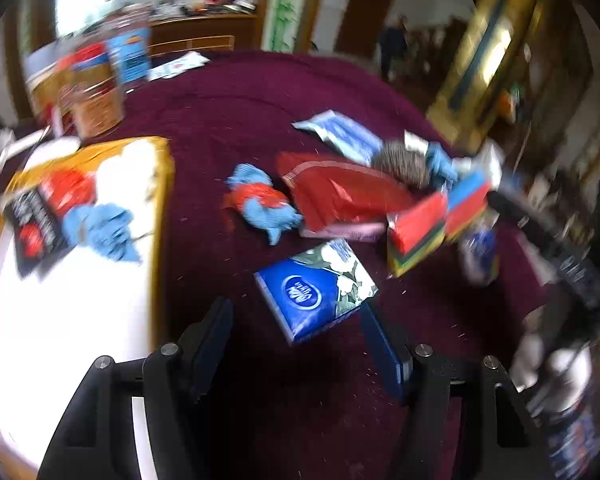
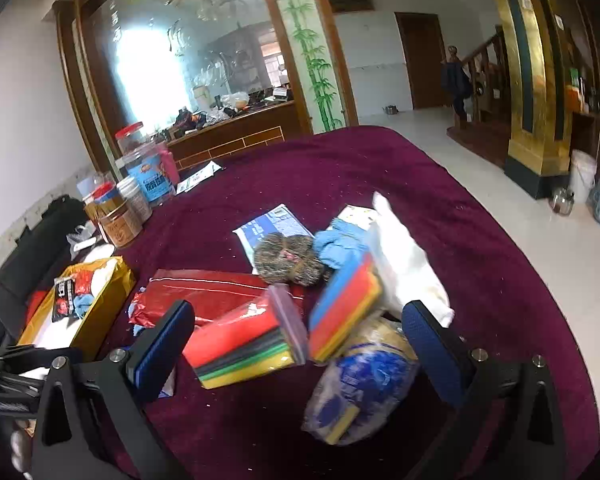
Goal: Organize soft objects
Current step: 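Grasp the blue Vinda tissue pack with the left tool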
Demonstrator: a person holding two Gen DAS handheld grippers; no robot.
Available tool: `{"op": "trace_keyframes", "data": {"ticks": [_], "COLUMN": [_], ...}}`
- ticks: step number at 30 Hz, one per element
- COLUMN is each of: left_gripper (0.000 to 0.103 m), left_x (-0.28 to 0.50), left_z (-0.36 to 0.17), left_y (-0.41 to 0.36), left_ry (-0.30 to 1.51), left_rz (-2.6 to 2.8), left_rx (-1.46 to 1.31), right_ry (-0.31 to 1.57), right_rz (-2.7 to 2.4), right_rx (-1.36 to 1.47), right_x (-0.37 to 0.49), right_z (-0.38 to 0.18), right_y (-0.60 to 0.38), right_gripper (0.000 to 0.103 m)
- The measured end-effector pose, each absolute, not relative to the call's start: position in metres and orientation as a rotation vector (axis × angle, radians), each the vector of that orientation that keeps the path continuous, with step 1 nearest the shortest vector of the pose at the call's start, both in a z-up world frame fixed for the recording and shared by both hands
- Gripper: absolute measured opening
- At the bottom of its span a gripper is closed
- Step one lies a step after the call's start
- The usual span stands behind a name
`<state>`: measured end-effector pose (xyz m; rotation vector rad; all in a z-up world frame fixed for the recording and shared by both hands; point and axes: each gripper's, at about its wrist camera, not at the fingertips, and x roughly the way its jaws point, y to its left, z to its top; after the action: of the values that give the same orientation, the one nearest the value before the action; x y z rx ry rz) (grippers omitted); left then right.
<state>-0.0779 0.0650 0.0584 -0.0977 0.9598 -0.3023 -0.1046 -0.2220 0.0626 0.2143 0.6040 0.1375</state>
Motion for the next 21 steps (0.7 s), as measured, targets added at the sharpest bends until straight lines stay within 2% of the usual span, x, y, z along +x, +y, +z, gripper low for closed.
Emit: {"op": "trace_keyframes", "data": {"ticks": [7, 17, 19, 20, 21], "left_gripper": [0.069, 0.082, 0.079, 0.072, 0.071], "left_x": [-0.051, -0.037, -0.042, -0.049, -0.057], "left_z": [0.039, 0.028, 0.018, 0.015, 0.015], "left_y": [0.025, 0.000, -0.011, -0.017, -0.022], "left_ry": [0.967, 0.972, 1.003, 0.973, 0.927], "left_rz": [-0.300, -0.426, -0.444, -0.424, -0.408], "left_rx": [0.204, 0.243, 0.289, 0.352, 0.399], "right_ry": [0.621, 0.641, 0.645, 0.646, 0.649], "right_rz": [0.176, 0.193, 0.188, 0.185, 0.183], "right_rx": [0.298, 0.372, 0.400, 0.411, 0.429], "right_x": [-0.103, -0.099, -0.098, -0.098, -0.098], "right_z": [0.057, 0.053, 0.051, 0.050, 0.049], "right_y": [-0.237, -0.248, -0.253, -0.254, -0.257], "right_gripper": [0.103, 0.103, 0.103, 0.103, 0.103]}}
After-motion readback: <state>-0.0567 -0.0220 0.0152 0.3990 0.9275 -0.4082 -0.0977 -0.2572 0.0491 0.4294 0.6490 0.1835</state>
